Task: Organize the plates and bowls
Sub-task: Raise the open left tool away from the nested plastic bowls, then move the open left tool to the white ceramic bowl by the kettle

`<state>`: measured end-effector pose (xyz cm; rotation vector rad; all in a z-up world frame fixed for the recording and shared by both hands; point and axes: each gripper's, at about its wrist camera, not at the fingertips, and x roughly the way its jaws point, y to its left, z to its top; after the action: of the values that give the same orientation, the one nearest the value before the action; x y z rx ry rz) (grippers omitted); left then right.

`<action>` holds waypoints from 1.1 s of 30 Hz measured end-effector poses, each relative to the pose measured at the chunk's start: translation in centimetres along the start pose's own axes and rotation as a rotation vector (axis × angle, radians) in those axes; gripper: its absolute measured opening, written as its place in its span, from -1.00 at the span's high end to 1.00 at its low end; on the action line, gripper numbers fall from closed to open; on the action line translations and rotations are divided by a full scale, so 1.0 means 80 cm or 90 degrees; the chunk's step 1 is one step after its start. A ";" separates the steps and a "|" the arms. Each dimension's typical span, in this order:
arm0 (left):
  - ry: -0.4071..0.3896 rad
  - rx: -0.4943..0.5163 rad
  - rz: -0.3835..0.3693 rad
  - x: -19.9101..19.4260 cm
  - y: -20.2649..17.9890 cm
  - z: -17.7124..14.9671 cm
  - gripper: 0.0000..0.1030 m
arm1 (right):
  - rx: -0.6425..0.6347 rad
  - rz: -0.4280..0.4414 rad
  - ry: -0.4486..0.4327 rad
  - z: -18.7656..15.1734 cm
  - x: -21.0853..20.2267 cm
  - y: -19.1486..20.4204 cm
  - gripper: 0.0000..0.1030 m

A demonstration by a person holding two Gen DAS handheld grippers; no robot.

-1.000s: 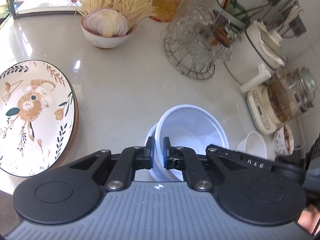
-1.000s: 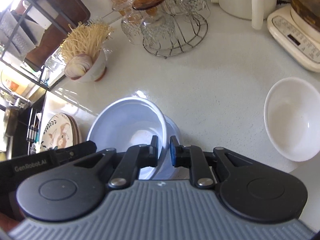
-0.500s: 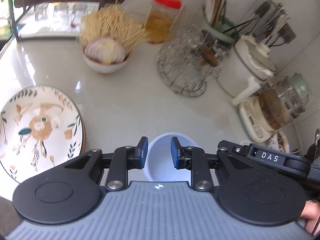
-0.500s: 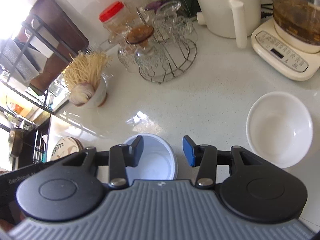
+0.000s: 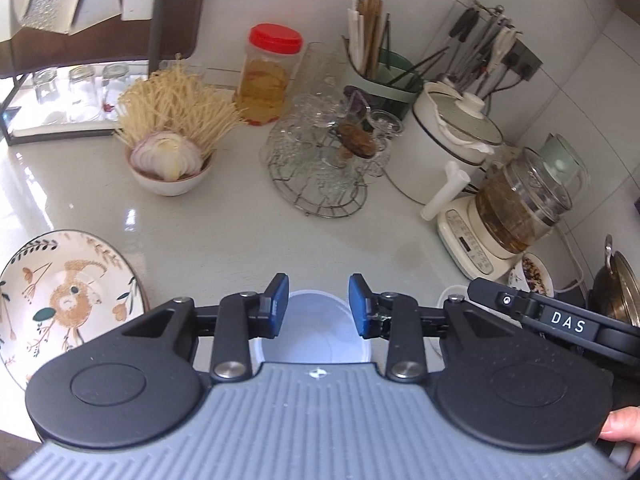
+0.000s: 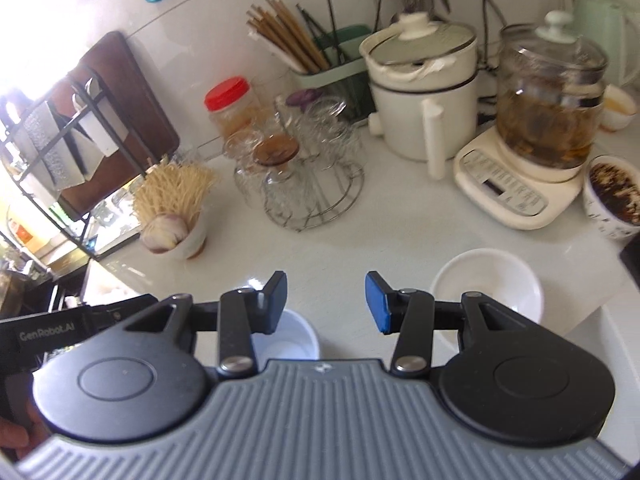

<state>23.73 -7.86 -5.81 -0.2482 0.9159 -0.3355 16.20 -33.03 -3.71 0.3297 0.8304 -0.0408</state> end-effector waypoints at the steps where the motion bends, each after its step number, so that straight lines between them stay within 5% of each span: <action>1: -0.001 0.004 -0.005 0.000 -0.001 0.000 0.26 | 0.002 -0.005 -0.004 -0.002 -0.005 -0.003 0.09; 14: 0.030 0.060 -0.044 0.008 -0.013 -0.005 0.23 | 0.057 -0.109 -0.022 -0.038 -0.036 -0.037 0.10; 22: -0.004 0.016 -0.017 0.012 -0.032 -0.011 0.23 | 0.075 -0.106 -0.010 -0.037 -0.025 -0.090 0.10; 33: 0.024 0.008 -0.014 0.041 -0.073 -0.027 0.23 | 0.077 -0.100 0.020 -0.022 -0.011 -0.146 0.11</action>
<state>22.78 -14.64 -7.42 -0.2408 0.9481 -0.3671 12.41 -43.69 -7.34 0.3796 0.8862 -0.2334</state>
